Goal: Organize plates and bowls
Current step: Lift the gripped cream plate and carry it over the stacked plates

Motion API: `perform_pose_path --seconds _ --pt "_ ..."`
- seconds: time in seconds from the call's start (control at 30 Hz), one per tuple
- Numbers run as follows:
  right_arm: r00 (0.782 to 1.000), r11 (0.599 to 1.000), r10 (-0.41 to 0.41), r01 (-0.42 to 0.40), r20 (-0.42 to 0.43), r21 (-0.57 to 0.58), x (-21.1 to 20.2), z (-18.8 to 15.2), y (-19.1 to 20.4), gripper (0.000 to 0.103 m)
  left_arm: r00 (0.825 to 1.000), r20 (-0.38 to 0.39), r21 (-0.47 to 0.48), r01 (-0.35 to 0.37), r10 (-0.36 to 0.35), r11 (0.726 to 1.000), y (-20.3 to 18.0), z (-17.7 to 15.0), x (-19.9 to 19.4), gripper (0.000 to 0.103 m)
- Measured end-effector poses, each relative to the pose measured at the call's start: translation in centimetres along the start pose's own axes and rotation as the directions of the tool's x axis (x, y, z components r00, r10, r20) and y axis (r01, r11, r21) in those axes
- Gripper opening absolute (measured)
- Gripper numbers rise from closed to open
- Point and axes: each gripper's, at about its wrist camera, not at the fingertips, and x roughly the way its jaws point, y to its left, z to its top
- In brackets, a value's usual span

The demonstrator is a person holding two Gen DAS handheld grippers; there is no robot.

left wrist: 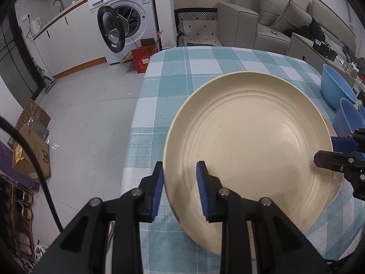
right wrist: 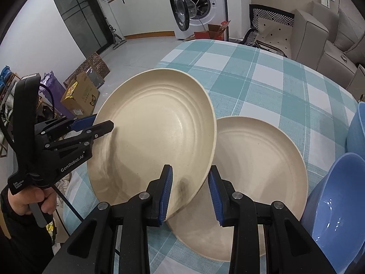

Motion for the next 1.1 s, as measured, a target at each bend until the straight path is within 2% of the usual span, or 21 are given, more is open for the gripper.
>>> perform_pose_path --seconds 1.1 --pt "0.997 0.995 -0.080 0.081 -0.020 0.062 -0.3 -4.1 -3.9 0.033 0.999 -0.018 0.141 0.038 -0.035 0.989 -6.0 2.6 2.0 0.026"
